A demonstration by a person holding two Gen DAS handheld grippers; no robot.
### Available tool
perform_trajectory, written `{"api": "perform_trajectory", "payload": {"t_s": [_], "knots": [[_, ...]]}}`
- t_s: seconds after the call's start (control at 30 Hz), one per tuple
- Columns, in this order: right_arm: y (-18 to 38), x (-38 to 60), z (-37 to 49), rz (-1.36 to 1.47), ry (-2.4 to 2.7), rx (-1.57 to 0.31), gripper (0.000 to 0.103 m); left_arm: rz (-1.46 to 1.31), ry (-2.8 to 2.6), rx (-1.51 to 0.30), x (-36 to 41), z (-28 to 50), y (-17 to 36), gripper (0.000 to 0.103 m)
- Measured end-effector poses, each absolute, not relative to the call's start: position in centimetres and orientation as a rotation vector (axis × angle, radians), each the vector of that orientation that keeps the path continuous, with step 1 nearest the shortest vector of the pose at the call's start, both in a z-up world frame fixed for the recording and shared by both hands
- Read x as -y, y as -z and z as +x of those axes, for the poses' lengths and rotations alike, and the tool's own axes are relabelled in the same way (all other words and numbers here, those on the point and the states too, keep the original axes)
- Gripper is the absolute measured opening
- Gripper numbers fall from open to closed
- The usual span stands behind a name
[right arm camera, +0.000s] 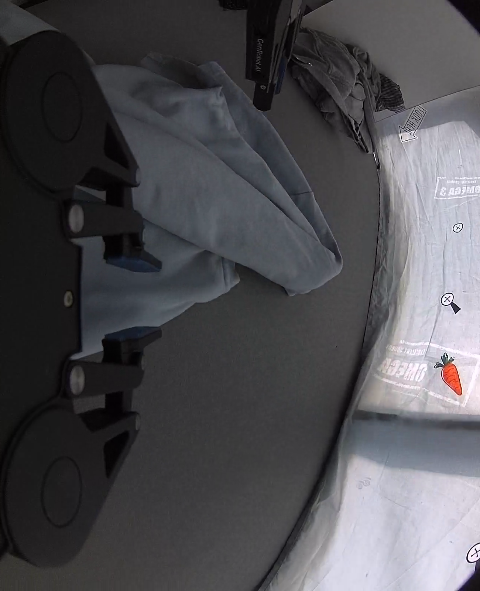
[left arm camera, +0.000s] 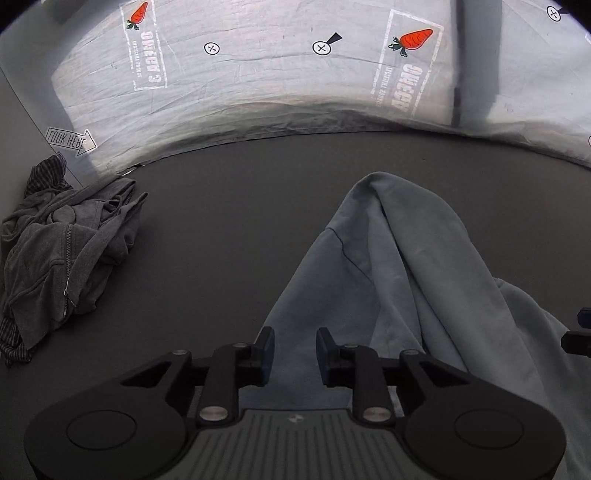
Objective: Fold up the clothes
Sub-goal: 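Lower the T-shirt onto the floor with both grippers and open them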
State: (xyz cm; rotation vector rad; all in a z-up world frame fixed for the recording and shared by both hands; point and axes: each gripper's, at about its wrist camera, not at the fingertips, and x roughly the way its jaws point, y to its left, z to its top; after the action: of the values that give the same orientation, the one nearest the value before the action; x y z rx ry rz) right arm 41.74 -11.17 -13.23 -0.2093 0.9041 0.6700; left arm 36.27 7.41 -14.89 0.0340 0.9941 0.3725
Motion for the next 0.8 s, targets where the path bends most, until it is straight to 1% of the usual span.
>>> {"api": "perform_trajectory", "payload": {"t_s": [0.03, 0.07, 0.13, 0.23, 0.27, 0.3, 0.33, 0.37, 0.4, 0.47, 0.5, 0.57, 0.63, 0.7, 0.8], "knots": [[13.4, 10.6, 42.0, -0.212, -0.684, -0.897, 0.043, 0.018, -0.38, -1.011, -7.9, 36.3, 15.4, 0.032], [13.5, 9.9, 42.6, -0.228, -0.705, -0.886, 0.046, 0.005, -0.387, -1.026, -8.3, 36.3, 15.8, 0.035], [14.1, 8.7, 43.5, -0.267, -0.726, -0.894, 0.047, -0.013, -0.398, -1.049, -8.9, 36.1, 16.7, 0.039], [15.0, 7.4, 44.8, -0.295, -0.737, -0.91, 0.047, -0.026, -0.41, -1.075, -9.4, 36.0, 17.8, 0.046], [15.2, 7.1, 45.1, -0.291, -0.748, -0.917, 0.046, -0.024, -0.42, -1.075, -9.4, 36.0, 18.1, 0.052], [15.4, 7.0, 45.2, -0.294, -0.758, -0.925, 0.044, -0.02, -0.435, -1.071, -9.5, 36.0, 18.2, 0.06], [15.5, 6.8, 45.3, -0.307, -0.755, -0.919, 0.04, -0.016, -0.449, -1.066, -9.6, 36.0, 18.4, 0.064], [15.5, 6.8, 45.2, -0.316, -0.753, -0.911, 0.033, -0.02, -0.461, -1.061, -9.7, 36.1, 18.5, 0.07], [15.5, 6.8, 45.1, -0.325, -0.751, -0.903, 0.03, -0.032, -0.47, -1.057, -9.9, 36.2, 18.6, 0.074], [15.5, 7.1, 45.1, -0.321, -0.737, -0.889, 0.009, -0.054, -0.489, -1.049, -10.2, 36.4, 18.8, 0.08], [15.5, 7.2, 45.1, -0.314, -0.722, -0.886, 0.005, -0.065, -0.498, -1.049, -10.4, 36.6, 18.8, 0.084], [15.6, 8.1, 45.3, -0.26, -0.697, -0.857, 0.003, -0.082, -0.511, -1.056, -10.8, 37.0, 18.9, 0.09], [15.4, 8.8, 45.7, -0.272, -0.648, -0.821, 0.002, -0.094, -0.516, -1.066, -11.2, 37.2, 19.0, 0.093], [15.1, 9.6, 46.2, -0.312, -0.595, -0.769, 0.002, -0.113, -0.515, -1.074, -11.5, 37.2, 19.0, 0.094], [13.9, 11.2, 48.5, -0.452, -0.478, -0.635, 0.002, -0.129, -0.514, -1.074, -11.5, 37.2, 19.1, 0.094]]}}
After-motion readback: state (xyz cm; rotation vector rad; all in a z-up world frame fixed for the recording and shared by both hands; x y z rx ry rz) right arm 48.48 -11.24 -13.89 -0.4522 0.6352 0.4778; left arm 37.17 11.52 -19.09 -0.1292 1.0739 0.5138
